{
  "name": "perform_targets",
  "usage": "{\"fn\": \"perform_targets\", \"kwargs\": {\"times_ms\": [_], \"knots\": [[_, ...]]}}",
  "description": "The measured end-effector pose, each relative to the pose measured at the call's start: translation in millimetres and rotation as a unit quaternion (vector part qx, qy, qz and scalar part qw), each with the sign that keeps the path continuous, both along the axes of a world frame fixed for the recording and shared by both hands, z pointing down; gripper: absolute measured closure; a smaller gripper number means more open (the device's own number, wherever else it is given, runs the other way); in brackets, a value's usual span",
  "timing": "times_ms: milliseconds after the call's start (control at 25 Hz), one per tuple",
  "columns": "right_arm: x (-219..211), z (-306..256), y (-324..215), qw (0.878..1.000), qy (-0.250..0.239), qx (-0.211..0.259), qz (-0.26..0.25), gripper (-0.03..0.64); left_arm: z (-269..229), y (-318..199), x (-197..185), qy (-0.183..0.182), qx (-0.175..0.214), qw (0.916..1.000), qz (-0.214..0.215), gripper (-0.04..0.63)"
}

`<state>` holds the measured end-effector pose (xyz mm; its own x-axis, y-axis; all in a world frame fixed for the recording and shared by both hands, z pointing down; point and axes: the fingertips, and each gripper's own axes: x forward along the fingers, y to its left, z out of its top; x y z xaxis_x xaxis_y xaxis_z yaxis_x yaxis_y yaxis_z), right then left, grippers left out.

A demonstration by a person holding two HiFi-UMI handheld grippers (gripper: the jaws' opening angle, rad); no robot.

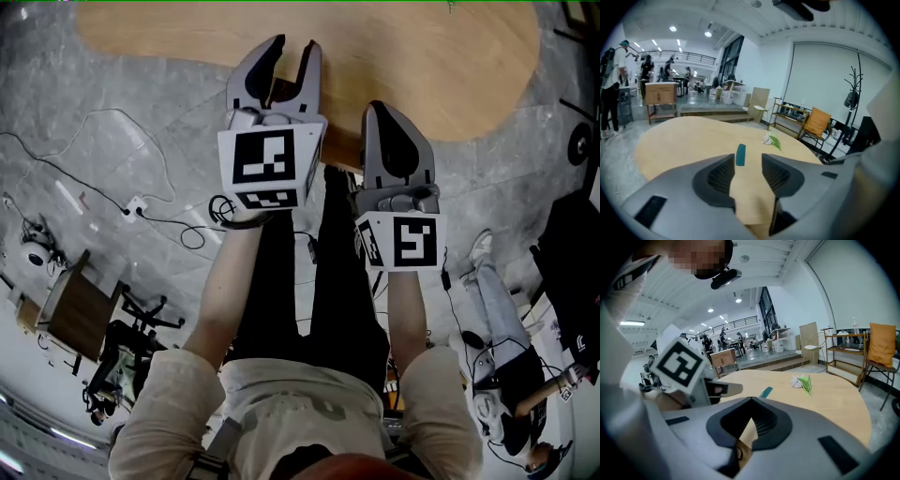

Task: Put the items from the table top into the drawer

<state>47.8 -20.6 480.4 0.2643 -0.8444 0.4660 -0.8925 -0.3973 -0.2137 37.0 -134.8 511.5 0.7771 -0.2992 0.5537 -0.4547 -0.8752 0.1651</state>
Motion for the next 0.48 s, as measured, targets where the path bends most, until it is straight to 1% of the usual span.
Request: {"fn": "perform_targets", "kwargs": {"times_ms": [40,80,160,240,320,400,480], "knots": [[3.6,1.4,1.9,1.000,0.000,0.000,0.002,0.612,6.1,-6.4,17.1,-0.003,-0.004,0.9998,0.017,0.405],[6.0,3.1,4.3,1.000,-0.001,0.000,0.004,0.612,11.8,-13.1,33.5,-0.005,-0.007,0.9995,0.030,0.374],[8.3,7.4,8.6,1.000,-0.004,0.000,0.010,0.612,28.2,-24.4,61.0,-0.013,-0.019,0.9986,0.048,0.334],[11.2,12.6,10.1,1.000,-0.005,-0.002,0.014,0.612,56.1,-34.6,84.4,-0.042,-0.035,0.9966,0.062,0.279],[14.4,17.9,10.5,1.000,-0.007,-0.007,0.017,0.612,84.8,-46.5,102.6,-0.088,-0.031,0.9932,0.069,0.265],[13.9,23.1,11.9,1.000,-0.011,-0.010,0.020,0.612,107.7,-55.8,109.2,-0.136,-0.017,0.9881,0.070,0.265],[12.5,27.6,13.5,1.000,-0.012,-0.011,0.023,0.612,122.4,-61.6,109.8,-0.165,-0.008,0.9837,0.072,0.265]]}}
